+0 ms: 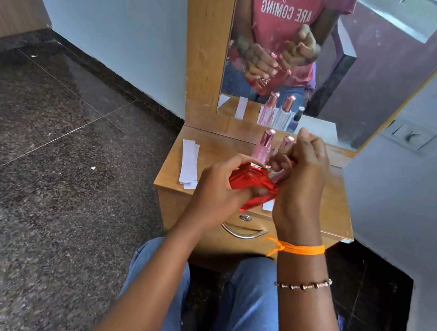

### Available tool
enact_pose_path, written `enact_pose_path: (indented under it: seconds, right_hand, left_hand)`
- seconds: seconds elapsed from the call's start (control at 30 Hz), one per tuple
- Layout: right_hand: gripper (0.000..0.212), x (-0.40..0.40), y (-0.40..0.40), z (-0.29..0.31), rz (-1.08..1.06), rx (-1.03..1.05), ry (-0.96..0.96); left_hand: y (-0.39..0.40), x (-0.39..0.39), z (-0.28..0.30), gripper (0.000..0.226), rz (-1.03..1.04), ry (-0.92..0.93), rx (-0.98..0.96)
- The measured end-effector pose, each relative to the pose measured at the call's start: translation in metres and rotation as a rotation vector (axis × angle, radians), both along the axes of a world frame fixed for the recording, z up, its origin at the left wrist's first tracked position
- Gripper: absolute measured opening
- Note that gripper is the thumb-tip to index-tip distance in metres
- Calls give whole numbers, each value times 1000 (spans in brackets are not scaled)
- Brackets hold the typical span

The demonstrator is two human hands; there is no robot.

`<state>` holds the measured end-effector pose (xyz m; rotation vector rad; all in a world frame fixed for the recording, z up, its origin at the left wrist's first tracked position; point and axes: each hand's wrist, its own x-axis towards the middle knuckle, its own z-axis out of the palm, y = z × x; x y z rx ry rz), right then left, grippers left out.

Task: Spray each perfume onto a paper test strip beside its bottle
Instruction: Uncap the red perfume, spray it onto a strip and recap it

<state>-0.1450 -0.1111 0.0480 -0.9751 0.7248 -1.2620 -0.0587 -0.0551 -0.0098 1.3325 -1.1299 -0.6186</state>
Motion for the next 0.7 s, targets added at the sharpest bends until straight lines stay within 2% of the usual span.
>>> enact_pose_path:
  seconds: [0.07, 0.2, 0.33, 0.4, 0.47, 0.5, 0.57, 0.63, 0.7]
  right_hand:
    - [33, -6, -5, 3, 120, 11, 6]
    - [43, -19, -15, 6, 484, 71, -45]
    - [45, -38, -27, 7, 760, 53, -316]
    - [38, -48, -39, 7, 781, -3, -359]
    - [11, -57, -50, -2, 686, -35, -316]
    - [8, -61, -54, -11, 588, -24, -249]
    - [31, -70, -60, -36, 318, -37, 51]
    - [41, -78, -62, -65, 44, -178, 435]
    - [40, -84, -59, -89, -153, -345, 742]
  left_hand:
    - [2, 3, 0, 34, -77, 7, 18]
    - [5, 2, -1, 27, -271, 213, 52]
    - [10, 5, -13, 43, -519, 392, 175]
    - [13, 3, -20, 39, -487, 404, 199]
    - [12, 1, -23, 33, -406, 377, 199]
    - [10, 2, -23, 33, -375, 359, 197]
    - [9, 4, -22, 32, -335, 329, 200]
    - [8, 4, -21, 31, -308, 320, 200]
    - [9, 4, -23, 31, -278, 318, 178]
